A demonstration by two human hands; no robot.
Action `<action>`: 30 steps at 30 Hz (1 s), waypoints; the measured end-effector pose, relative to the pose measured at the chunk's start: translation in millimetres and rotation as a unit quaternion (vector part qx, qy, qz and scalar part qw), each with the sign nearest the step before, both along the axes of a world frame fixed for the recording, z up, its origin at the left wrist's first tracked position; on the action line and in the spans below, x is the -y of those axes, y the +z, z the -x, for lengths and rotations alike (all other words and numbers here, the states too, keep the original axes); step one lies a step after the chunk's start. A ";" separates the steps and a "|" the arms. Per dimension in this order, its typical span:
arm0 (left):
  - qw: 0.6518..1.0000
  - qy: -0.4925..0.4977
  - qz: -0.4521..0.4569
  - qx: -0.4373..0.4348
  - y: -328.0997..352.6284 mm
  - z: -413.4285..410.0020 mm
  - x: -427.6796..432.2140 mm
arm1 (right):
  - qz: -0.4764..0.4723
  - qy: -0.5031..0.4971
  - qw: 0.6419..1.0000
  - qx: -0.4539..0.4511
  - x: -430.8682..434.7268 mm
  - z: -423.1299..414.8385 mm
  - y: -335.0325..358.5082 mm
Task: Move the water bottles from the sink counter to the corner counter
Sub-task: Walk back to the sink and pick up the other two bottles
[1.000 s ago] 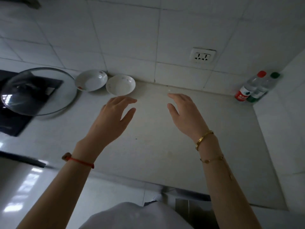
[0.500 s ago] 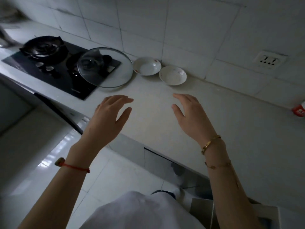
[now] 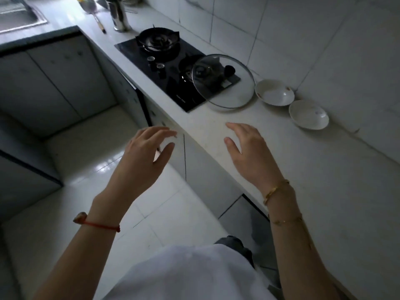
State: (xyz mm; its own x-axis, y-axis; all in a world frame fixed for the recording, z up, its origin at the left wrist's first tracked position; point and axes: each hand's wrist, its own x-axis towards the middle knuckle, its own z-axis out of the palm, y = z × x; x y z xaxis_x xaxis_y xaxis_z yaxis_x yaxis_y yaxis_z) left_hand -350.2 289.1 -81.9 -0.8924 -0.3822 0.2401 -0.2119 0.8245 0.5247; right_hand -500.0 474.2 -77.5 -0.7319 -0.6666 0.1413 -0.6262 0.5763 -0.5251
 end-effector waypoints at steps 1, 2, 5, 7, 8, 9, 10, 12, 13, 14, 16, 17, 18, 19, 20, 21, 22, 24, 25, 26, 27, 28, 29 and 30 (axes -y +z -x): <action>1.000 0.013 0.000 -0.001 -1.4 -7.8 6.5 | -0.001 0.014 1.000 0.003 10.6 -3.7 -1.3; 1.000 0.026 0.002 -0.003 -2.9 -15.9 12.9 | -0.002 0.029 1.000 0.006 21.2 -7.5 -2.7; 0.998 0.067 0.003 -0.010 -8.5 -39.5 30.8 | -0.006 0.076 0.997 0.009 51.2 -17.7 -6.4; 0.995 0.098 -0.003 -0.014 -12.2 -53.2 41.2 | -0.009 0.106 0.994 0.013 70.4 -22.5 -8.2; 0.993 0.114 -0.005 -0.015 -13.8 -59.1 46.3 | -0.012 0.119 0.993 0.015 79.7 -24.3 -8.8; 0.991 0.130 -0.006 -0.014 -15.0 -64.5 51.4 | -0.015 0.133 0.991 0.015 89.5 -25.8 -9.6; 0.990 0.144 -0.007 -0.012 -16.0 -69.4 56.7 | -0.019 0.147 0.989 0.015 99.6 -27.1 -10.4; 0.986 0.168 -0.010 -0.005 -18.3 -77.5 67.1 | -0.026 0.175 0.984 0.016 120.4 -29.2 -12.7; 0.984 0.179 -0.014 -0.001 -19.6 -80.7 72.5 | -0.028 0.187 0.982 0.016 131.2 -30.1 -14.2; 0.982 0.191 -0.017 0.003 -20.7 -83.4 78.2 | -0.030 0.199 0.979 0.017 142.3 -30.7 -15.7; 0.977 0.214 -0.021 0.009 -22.4 -86.6 91.9 | -0.032 0.220 0.975 0.019 166.2 -31.1 -19.1; 0.974 0.225 -0.024 0.012 -23.0 -87.2 99.6 | -0.032 0.231 0.972 0.022 178.7 -30.6 -21.0; 0.971 0.235 -0.026 0.015 -23.7 -87.3 108.1 | -0.032 0.243 0.969 0.023 191.8 -29.7 -22.8; 0.969 0.245 -0.028 0.017 -24.5 -87.2 117.6 | -0.033 0.254 0.966 0.023 205.7 -28.3 -24.9; 0.966 0.255 -0.028 0.018 -25.2 -86.8 127.8 | -0.034 0.266 0.963 0.022 220.0 -26.6 -26.8; 0.963 0.267 -0.028 0.019 -25.6 -86.4 138.4 | -0.036 0.278 0.960 0.021 235.1 -24.8 -28.5; 0.960 0.279 -0.028 0.019 -25.6 -85.8 149.5 | -0.037 0.290 0.956 0.019 250.9 -22.9 -29.5; 0.952 0.303 -0.031 0.012 -23.7 -83.3 173.2 | -0.036 0.313 0.949 0.015 284.6 -19.3 -30.2; 0.949 0.312 -0.032 0.008 -22.1 -82.1 185.1 | -0.036 0.323 0.946 0.015 301.4 -17.8 -29.8; 0.947 0.320 -0.032 0.008 -20.4 -80.7 197.0 | -0.037 0.332 0.942 0.015 317.9 -16.6 -28.9; 0.945 0.325 -0.032 0.010 -18.6 -79.7 208.9 | -0.036 0.341 0.939 0.016 334.4 -15.8 -28.0; 0.943 0.330 -0.032 0.012 -17.2 -79.1 221.0 | -0.036 0.350 0.936 0.016 350.6 -15.0 -27.3; 0.941 0.336 -0.032 0.012 -16.3 -78.6 232.9 | -0.037 0.358 0.933 0.016 366.4 -14.0 -26.6; 0.939 0.343 -0.032 0.011 -15.5 -78.1 244.7 | -0.037 0.366 0.930 0.016 381.6 -13.2 -25.8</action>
State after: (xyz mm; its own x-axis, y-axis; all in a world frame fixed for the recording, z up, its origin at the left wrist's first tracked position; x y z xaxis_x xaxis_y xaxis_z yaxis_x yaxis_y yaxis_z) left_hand -272.1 44.4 -97.4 -0.4360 -0.8814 0.1817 -0.6930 0.4576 0.5571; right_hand -486.9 92.6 -103.3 -0.0805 -0.9949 0.0614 -0.8493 0.0362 -0.5267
